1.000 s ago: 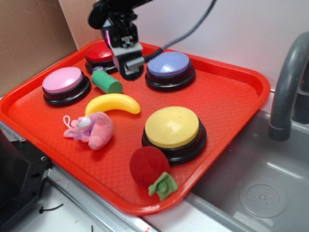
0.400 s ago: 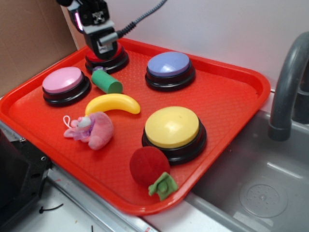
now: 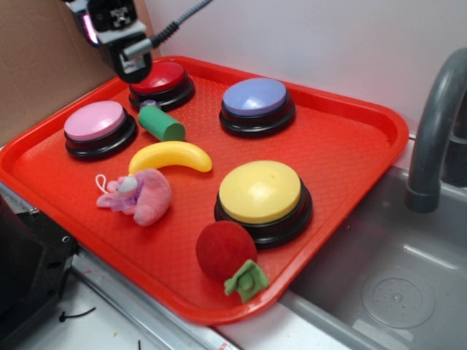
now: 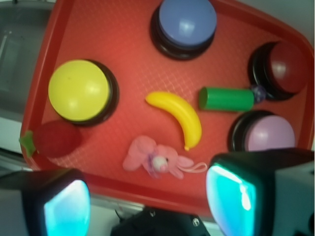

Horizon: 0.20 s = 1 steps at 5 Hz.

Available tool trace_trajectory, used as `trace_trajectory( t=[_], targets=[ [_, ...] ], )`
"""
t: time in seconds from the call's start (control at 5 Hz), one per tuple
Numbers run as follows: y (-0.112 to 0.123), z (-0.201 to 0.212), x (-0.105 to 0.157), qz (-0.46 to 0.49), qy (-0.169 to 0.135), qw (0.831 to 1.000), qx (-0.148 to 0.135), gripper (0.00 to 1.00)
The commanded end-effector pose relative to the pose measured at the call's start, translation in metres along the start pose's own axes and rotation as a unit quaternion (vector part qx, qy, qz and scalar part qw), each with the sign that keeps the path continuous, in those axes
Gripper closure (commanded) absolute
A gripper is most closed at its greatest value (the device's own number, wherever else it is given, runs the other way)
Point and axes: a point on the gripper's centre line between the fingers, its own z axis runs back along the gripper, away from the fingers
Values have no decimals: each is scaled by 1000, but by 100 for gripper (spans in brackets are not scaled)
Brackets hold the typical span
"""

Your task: Push the yellow button.

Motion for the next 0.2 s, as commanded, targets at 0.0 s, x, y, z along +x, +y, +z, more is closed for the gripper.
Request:
trace_trajectory(
  t=[0.0],
  targets=[
    [-2, 6, -7, 22, -6, 1000, -18, 0]
  ],
)
